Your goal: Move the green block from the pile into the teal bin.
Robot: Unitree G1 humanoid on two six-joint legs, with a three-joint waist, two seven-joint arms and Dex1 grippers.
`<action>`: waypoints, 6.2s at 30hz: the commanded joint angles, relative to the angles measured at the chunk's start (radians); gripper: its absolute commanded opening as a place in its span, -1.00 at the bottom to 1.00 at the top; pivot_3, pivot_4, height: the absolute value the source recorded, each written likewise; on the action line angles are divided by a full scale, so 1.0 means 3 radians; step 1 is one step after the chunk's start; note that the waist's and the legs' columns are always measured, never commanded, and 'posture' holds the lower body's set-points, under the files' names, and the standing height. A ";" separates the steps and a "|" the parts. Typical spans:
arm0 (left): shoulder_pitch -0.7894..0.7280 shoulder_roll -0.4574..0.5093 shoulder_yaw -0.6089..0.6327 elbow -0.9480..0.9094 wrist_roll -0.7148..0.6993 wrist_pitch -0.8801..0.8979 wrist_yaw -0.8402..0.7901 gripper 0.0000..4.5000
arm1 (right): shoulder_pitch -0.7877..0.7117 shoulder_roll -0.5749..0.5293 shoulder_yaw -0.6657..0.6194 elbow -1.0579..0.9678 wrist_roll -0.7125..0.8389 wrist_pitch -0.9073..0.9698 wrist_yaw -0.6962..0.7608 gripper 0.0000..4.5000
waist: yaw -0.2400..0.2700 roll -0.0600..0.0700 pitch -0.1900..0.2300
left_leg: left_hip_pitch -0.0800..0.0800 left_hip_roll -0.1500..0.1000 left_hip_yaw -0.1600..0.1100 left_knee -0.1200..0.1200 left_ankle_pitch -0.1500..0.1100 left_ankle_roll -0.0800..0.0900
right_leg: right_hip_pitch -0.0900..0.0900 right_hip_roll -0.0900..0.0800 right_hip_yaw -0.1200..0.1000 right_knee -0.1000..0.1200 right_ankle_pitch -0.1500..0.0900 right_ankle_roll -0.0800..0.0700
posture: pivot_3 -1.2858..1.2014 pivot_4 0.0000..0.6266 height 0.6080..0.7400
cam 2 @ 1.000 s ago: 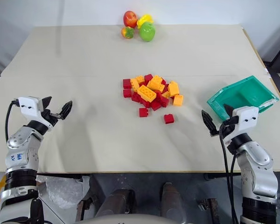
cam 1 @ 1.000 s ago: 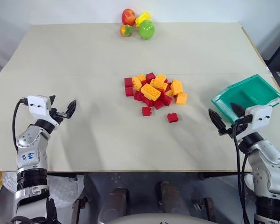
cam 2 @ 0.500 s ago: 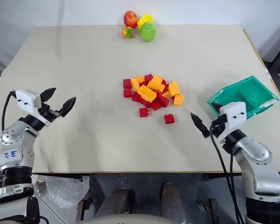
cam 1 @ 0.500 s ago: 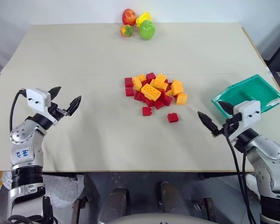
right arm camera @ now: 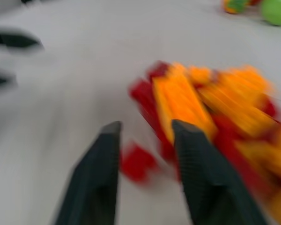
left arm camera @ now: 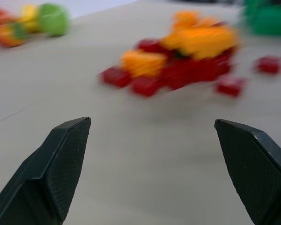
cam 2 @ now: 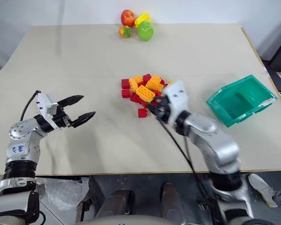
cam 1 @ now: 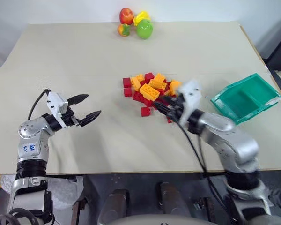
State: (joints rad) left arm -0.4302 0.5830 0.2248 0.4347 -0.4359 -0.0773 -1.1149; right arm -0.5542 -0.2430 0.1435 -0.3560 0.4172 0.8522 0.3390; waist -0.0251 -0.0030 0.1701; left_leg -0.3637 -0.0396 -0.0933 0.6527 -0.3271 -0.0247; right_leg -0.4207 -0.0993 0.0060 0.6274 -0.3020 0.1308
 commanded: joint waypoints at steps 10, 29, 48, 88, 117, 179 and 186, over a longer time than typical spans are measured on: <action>-0.0014 -0.0023 0.0125 -0.0147 -0.0212 0.0086 -0.0189 1.00 | -0.1498 0.1334 0.0027 0.2739 -0.0771 -0.0864 -0.0933 -0.96 | -0.0121 -0.0001 -0.0001 | -0.0025 -0.0005 -0.0006 0.0013 0.0005 -0.0008 | -0.0031 -0.0003 -0.0002 0.0032 0.0000 -0.0003 | 0.03 -0.52 1.00; -0.0023 -0.0139 0.0124 -0.0164 -0.0178 0.0088 0.0027 1.00 | -0.1998 0.0836 -0.0189 0.4075 -0.1402 -0.1804 -0.1467 -0.96 | -0.0205 0.0000 -0.0001 | -0.0025 -0.0004 -0.0008 0.0014 0.0006 -0.0009 | -0.0032 -0.0002 0.0000 0.0038 0.0000 -0.0004 | 0.03 -0.52 1.00; -0.0006 -0.0194 0.0126 -0.0211 -0.0179 0.0090 0.0100 1.00 | -0.2143 0.0533 -0.0127 0.4753 -0.1641 -0.2243 -0.0484 -0.96 | -0.0266 0.0000 -0.0001 | -0.0025 -0.0002 -0.0005 0.0017 0.0007 -0.0010 | -0.0032 0.0001 0.0003 0.0038 0.0000 -0.0004 | 0.03 -0.52 1.00; 0.0112 0.0088 0.0186 -0.0306 -0.0309 0.0344 -0.0358 1.00 | -0.0348 -0.2039 -0.0527 0.0910 -0.0449 -0.0809 0.2936 0.44 | -0.0010 -0.0003 0.0003 | -0.0030 -0.0002 -0.0002 0.0032 -0.0002 -0.0002 | -0.0026 0.0000 0.0001 0.0011 0.0001 -0.0001 | 0.03 -0.52 1.00; 0.0236 0.0120 0.0237 -0.0556 -0.0327 0.0305 -0.0379 1.00 | -0.2519 0.0256 0.0797 0.4404 -0.1641 -0.1679 0.1717 0.98 | -0.0108 -0.0002 0.0003 | -0.0032 -0.0005 -0.0008 0.0031 0.0000 -0.0006 | -0.0033 -0.0003 -0.0003 0.0033 0.0001 -0.0002 | 0.03 -0.52 1.00; -0.0994 -0.0544 -0.0829 -0.0031 0.0283 0.0285 -0.0337 1.00 | -0.1885 -0.2394 0.0541 0.3229 -0.2619 -0.1971 0.2691 0.37 | -0.0019 0.0000 0.0007 | -0.0032 -0.0013 0.0066 0.0035 -0.0004 0.0001 | -0.0053 0.0006 0.0029 0.0033 0.0003 0.0001 | 0.03 -0.52 1.00; -0.0967 -0.0492 -0.0743 -0.0116 0.0200 0.0661 -0.0284 1.00 | -0.1880 -0.2393 0.0394 0.3061 -0.2518 -0.1820 0.2830 0.99 | -0.0004 0.0000 0.0007 | -0.0042 -0.0010 0.0070 0.0038 -0.0004 0.0002 | -0.0069 0.0003 0.0038 0.0039 0.0004 0.0003 | 0.03 -0.52 1.00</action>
State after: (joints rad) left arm -0.7050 0.4227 -0.0175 0.4376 -0.3532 0.0930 -1.2078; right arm -1.0914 -0.9456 0.3028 0.6170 -0.3601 0.2861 1.1714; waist -0.0263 -0.0031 0.1722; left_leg -0.3767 -0.0427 -0.0723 0.6643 -0.3284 -0.0241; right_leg -0.4421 -0.0982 0.0176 0.6406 -0.3008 0.1317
